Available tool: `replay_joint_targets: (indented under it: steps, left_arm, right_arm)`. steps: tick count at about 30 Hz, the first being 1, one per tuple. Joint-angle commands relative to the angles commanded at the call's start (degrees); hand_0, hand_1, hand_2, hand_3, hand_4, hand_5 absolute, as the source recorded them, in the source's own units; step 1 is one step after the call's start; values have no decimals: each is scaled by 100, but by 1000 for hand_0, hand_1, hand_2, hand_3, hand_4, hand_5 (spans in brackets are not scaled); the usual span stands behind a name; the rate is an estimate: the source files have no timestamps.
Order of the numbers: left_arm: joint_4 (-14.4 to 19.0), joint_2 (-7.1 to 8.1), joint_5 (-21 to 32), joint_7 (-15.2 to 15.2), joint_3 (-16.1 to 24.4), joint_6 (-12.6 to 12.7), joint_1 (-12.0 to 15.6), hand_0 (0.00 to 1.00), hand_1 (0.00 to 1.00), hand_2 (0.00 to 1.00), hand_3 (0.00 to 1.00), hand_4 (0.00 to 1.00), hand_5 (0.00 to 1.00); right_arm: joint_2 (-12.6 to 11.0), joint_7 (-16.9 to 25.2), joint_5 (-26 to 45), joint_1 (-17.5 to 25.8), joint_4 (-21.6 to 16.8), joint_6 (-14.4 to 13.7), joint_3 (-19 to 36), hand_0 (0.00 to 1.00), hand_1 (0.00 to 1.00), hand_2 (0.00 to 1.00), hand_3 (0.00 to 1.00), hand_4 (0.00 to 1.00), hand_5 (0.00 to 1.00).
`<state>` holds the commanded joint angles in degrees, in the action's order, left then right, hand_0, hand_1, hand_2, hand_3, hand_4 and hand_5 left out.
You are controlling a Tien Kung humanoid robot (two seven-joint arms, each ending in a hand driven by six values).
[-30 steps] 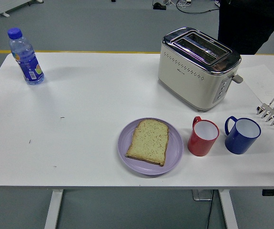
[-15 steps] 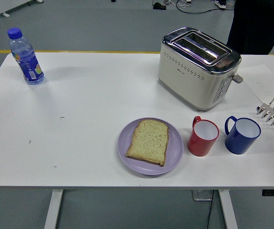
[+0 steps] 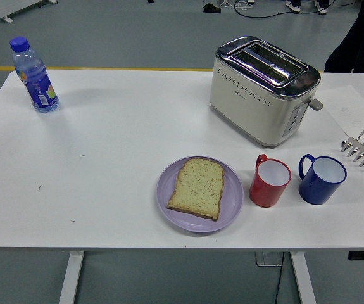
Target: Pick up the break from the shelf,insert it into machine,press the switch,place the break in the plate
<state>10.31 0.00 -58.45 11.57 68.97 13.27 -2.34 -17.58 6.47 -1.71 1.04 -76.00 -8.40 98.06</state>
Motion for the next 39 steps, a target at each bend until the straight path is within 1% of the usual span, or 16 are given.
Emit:
replay_joint_targets:
  steps: [2,9,22,31,32,36,37,38,39]
  left_arm:
    - [0,0,-12,3,7,-2,6,688,587,711,667,497,957]
    - [0,0,-31,2,16,-10,25,687,590,712,666,494,956]
    - [0,0,-51,-40,72,-39,-60,687,594,711,666,494,955]
    - [0,0,-72,-52,135,-50,-118,686,595,711,666,493,955]
    - [0,0,-86,-44,154,-56,-120,690,615,721,674,492,955]
    - [0,0,-54,-3,178,-91,-120,690,615,721,674,492,955]
    - [0,3,-18,25,185,-132,-121,690,615,721,674,492,955]
    - [0,5,38,43,181,-177,-121,704,706,786,749,524,998]
    - [0,6,110,49,168,-222,-119,704,706,786,749,524,998]
  right_arm:
    - [18,-11,27,-3,43,7,5,725,692,729,697,506,190]
    - [59,2,38,3,90,23,48,721,693,727,695,511,191]
    - [118,35,30,-47,11,72,177,717,687,726,688,506,191]
    - [177,99,-35,-113,-50,175,250,713,684,724,684,509,204]
    - [182,108,-37,-117,-55,182,250,711,676,720,679,512,239]
    - [209,140,-36,-116,-66,195,260,711,676,720,679,512,239]
    - [215,146,-32,-115,-69,196,262,711,676,720,679,512,239]
    - [218,151,-27,-117,-71,195,265,702,674,713,670,512,248]
    - [221,157,-23,-120,-72,196,268,702,674,713,670,512,248]
